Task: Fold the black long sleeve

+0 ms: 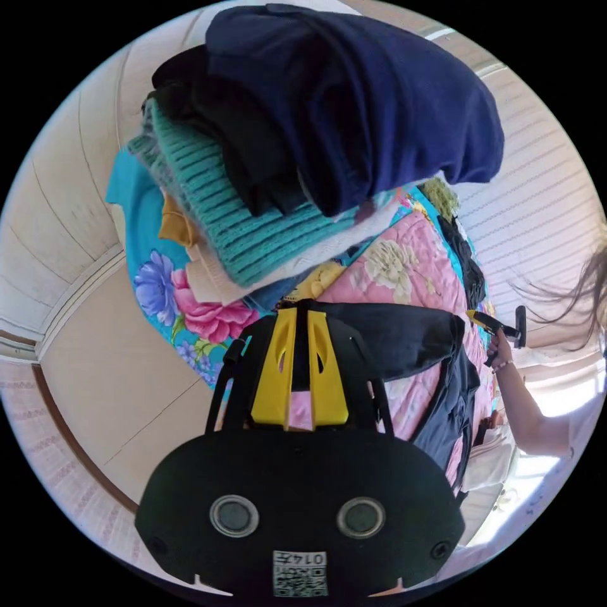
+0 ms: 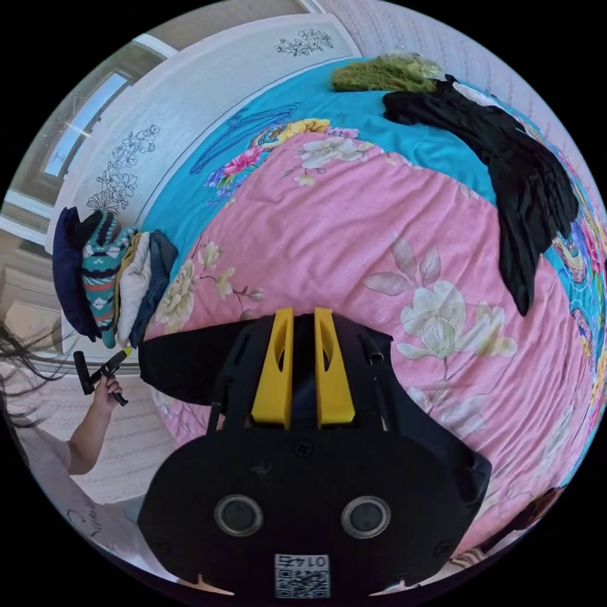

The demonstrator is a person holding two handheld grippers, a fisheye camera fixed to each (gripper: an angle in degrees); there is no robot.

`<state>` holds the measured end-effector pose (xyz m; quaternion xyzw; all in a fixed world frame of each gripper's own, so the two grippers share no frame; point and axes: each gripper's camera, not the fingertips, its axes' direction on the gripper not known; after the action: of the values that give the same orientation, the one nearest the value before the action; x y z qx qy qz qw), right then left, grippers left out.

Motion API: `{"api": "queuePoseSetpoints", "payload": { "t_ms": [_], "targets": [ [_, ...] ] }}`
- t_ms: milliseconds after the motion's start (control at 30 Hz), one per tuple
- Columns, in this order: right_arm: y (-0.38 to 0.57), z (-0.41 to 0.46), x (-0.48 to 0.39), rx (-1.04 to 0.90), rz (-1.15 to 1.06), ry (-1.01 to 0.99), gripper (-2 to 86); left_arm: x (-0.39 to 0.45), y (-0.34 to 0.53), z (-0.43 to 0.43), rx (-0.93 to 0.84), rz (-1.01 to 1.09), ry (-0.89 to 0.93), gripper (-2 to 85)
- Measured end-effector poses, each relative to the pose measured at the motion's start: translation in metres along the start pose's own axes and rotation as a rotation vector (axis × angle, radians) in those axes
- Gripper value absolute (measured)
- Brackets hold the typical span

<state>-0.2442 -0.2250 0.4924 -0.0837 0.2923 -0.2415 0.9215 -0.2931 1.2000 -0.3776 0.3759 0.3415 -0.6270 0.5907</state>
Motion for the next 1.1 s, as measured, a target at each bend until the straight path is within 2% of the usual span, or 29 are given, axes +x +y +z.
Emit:
{"api": "queuePoseSetpoints", "payload": {
  "t_ms": [67,200,400,567,700,867,1100],
  "targets": [
    [0.05,-0.057,0.027,0.083,0.052,-0.036,6.6,0.019,0.031,0.008,-0.038,0.095,0.005,3.6],
    [0.165,-0.125,0.067,0.128,0.154,-0.021,6.6,0.085,0.103,0.059,-0.147,0.347,0.08,3.4],
    [0.401,-0.182,0.148,-0.02,0.573,0.06,6.6,0.204,0.189,0.171,-0.298,0.712,0.263,3.1],
    [0.579,-0.262,0.218,0.076,0.893,0.088,7.2,0.309,0.256,0.261,-0.393,0.938,0.382,3.2],
    [0.67,-0.319,0.262,0.16,1.008,0.124,8.1,0.407,0.326,0.345,-0.418,1.137,0.401,3.6],
    [0.785,-0.393,0.312,0.313,1.1,0.149,9.1,0.511,0.413,0.45,-0.46,1.254,0.366,4.0],
    [0.879,-0.426,0.36,0.417,1.226,0.206,11.4,0.603,0.531,0.59,-0.501,1.335,0.303,5.1]
  ]
}}
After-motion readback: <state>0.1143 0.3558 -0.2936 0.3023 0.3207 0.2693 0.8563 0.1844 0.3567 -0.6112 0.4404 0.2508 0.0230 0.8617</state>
